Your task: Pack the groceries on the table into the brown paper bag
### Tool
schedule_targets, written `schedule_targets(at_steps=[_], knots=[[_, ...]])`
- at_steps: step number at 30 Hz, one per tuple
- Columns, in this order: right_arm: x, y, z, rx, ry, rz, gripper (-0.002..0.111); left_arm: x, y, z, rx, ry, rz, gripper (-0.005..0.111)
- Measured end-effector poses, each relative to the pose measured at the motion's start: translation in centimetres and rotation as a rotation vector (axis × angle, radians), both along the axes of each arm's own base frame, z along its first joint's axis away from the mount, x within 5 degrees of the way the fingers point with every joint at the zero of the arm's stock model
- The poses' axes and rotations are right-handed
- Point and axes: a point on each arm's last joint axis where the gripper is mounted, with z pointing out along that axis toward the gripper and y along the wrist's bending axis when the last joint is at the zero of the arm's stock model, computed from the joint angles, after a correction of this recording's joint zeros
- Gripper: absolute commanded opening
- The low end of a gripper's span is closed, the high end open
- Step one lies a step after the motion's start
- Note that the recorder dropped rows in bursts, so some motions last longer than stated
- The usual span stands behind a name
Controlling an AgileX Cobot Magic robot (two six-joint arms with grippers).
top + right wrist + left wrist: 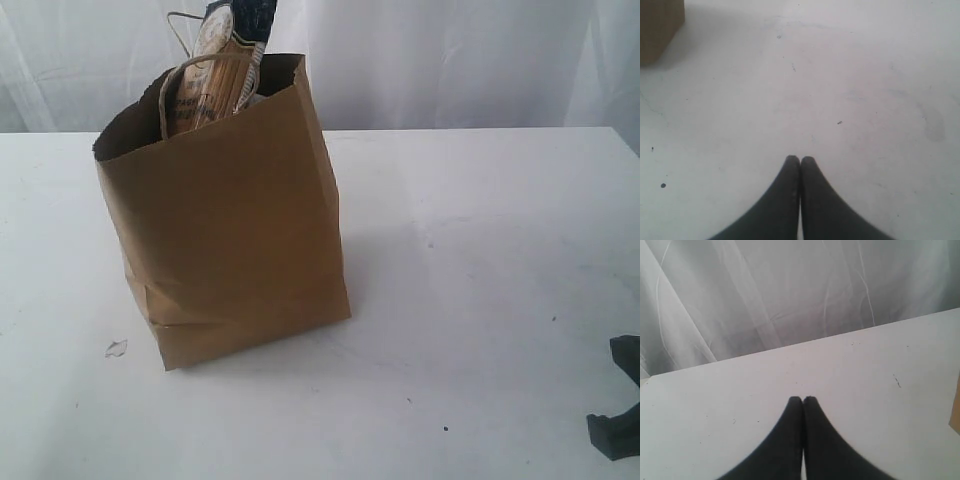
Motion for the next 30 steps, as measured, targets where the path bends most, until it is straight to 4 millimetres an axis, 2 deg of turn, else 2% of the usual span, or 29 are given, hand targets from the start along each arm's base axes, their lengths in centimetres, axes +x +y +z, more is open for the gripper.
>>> schedule_targets(at_steps=[4,10,15,19,25,30], knots=[[0.0,0.0,0.0,0.000,0.000,0.000,0.000,-1.0,-0.1,-0.4,-0.004,0.021,-0.005,0.000],[0.0,0.0,0.0,0.000,0.000,0.000,0.000,-1.4,-0.2,-1.1,-0.009,0.093,-0.011,0.000],[0.0,0.0,0.0,0.000,0.000,0.000,0.000,-2.4,-0.4,-3.0,-0.143,0.271,-0.008,0.000],[0.0,0.0,0.0,0.000,0.000,0.000,0.000,-3.5,-0.5,-5.4,-0.186,0.295,-0.005,0.000],[0.0,0.0,0.0,0.000,0.000,0.000,0.000,-4.5,-0.5,-7.1,-0.148,0.354,-0.006,0.000],[0.0,0.0,0.0,0.000,0.000,0.000,0.000,-4.6,-0.6,-7.3,-0.027,0.377,-0.054,0.000]])
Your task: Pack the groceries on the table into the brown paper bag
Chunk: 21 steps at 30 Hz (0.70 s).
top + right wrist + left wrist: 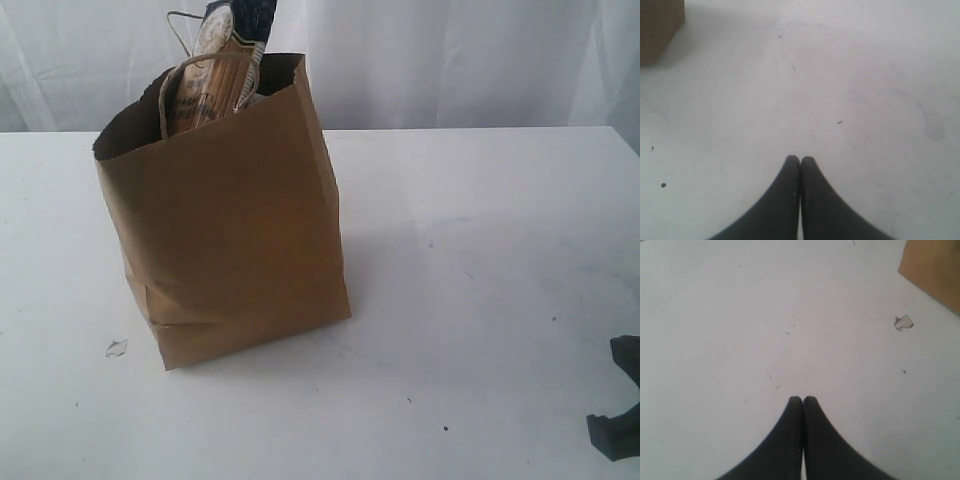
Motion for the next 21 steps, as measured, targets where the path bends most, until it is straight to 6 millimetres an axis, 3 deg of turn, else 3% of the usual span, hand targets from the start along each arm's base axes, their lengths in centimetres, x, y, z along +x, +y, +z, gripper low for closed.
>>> schedule_targets(at_steps=[6,13,21], knots=[[0.00,0.00,0.00,0.000,0.000,0.000,0.000,-0.01,-0.36,0.01,-0.027,-0.001,-0.035,0.000],[0.00,0.00,0.00,0.000,0.000,0.000,0.000,-0.02,-0.80,0.08,-0.209,0.005,0.002,0.000],[0.00,0.00,0.00,0.000,0.000,0.000,0.000,-0.02,-0.90,0.10,-0.231,0.006,0.001,0.000]])
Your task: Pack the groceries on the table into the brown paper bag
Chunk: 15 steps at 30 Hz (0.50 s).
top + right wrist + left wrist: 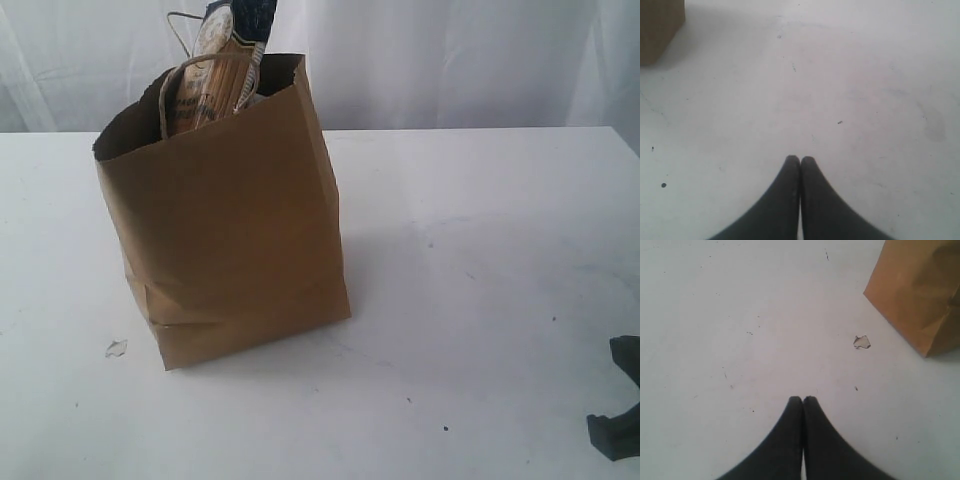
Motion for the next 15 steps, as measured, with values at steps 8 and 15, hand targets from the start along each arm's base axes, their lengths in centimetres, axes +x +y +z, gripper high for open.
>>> schedule_targets(at_steps=[8,15], knots=[[-0.1,0.2,0.1,0.001,-0.013,0.021,0.000,0.0,0.0,0.0,-0.002,0.000,0.000,0.000],[-2.3,-0.2,2.6,-0.016,-0.247,0.009,0.000,0.0,0.0,0.0,-0.002,0.000,0.000,0.000]])
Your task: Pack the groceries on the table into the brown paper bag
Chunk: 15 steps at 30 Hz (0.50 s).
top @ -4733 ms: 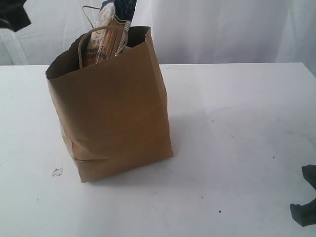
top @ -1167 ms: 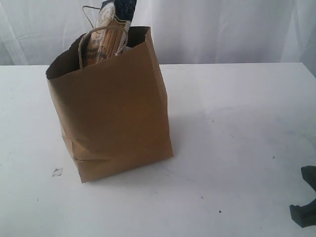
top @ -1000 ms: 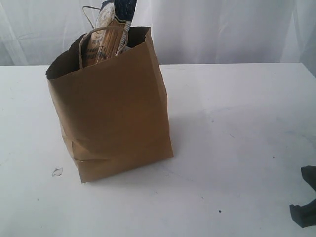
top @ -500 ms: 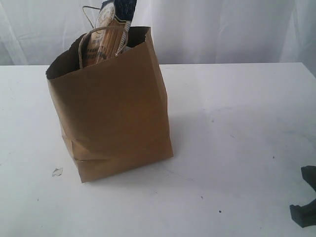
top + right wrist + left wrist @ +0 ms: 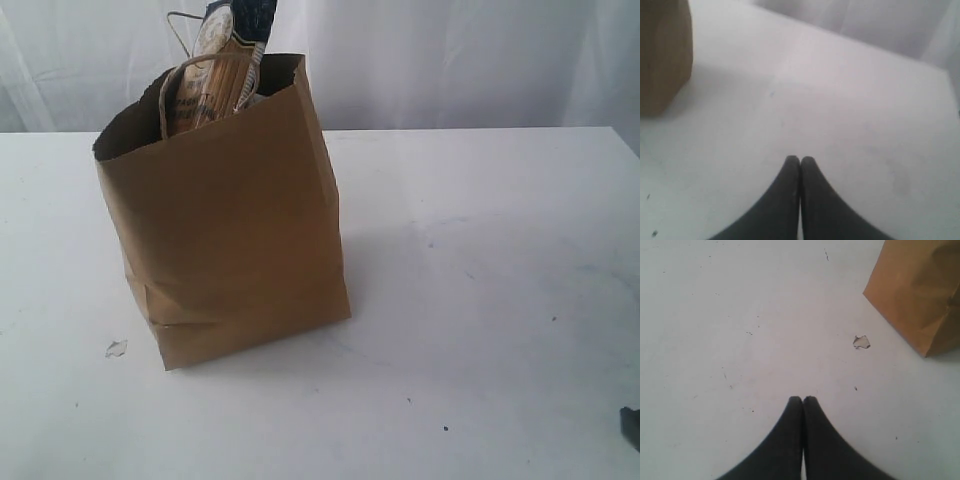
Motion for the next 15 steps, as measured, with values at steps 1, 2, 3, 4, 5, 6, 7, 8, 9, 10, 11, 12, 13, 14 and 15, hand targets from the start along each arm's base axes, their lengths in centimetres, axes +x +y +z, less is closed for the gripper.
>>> schedule_targets(at_steps=[1,2,3,4,5,6,7,8,9,10,11,12,13,14,15], knots=[[-0.6,-0.2,0.6,-0.002,-0.065,-0.018,0.000,0.0,0.0,0.0,0.000,0.000,0.000,0.000],[-1.2,-0.5,1.2,-0.003,-0.141,-0.045,0.000,0.0,0.0,0.0,0.000,0.000,0.000,0.000],[-1.9,-0.7,1.9,-0.004,-0.223,-0.076,0.000,0.0,0.0,0.0,0.000,0.000,0.000,0.000],[-2.4,-1.0,2.5,-0.004,-0.296,-0.106,0.000,0.0,0.0,0.0,0.000,0.000,0.000,0.000],[-3.1,-1.3,3.2,-0.002,-0.390,-0.141,0.000,0.0,0.0,0.0,0.000,0.000,0.000,0.000],[-3.8,-1.6,3.9,0.002,-0.486,-0.174,0.000,0.0,0.0,0.0,0.000,0.000,0.000,0.000],[-4.4,-1.9,4.6,0.004,-0.568,-0.209,0.000,0.0,0.0,0.0,0.000,0.000,0.000,0.000],[-5.0,-2.2,5.1,0.006,-0.646,-0.245,0.000,0.0,0.0,0.0,0.000,0.000,0.000,0.000],[-5.4,-2.4,5.6,-0.001,-0.712,-0.277,0.000,0.0,0.0,0.0,0.000,0.000,0.000,0.000],[-5.7,-2.6,6.0,0.002,-0.759,-0.297,0.000,0.0,0.0,0.0,0.000,0.000,0.000,0.000],[-5.9,-2.7,6.3,0.006,-0.805,-0.312,0.000,0.0,0.0,0.0,0.000,0.000,0.000,0.000],[-6.0,-2.7,6.5,0.025,-0.845,-0.310,0.000,0.0,0.0,0.0,0.000,0.000,0.000,0.000],[-6.1,-2.6,6.5,0.048,-0.871,-0.303,0.000,0.0,0.0,0.0,0.000,0.000,0.000,0.000],[-6.0,-2.4,6.4,0.093,-0.889,-0.277,0.000,0.0,0.0,0.0,0.000,0.000,0.000,0.000],[-5.8,-2.2,5.6,0.128,-0.870,-0.251,0.000,0.0,0.0,0.0,0.000,0.000,0.000,0.000]])
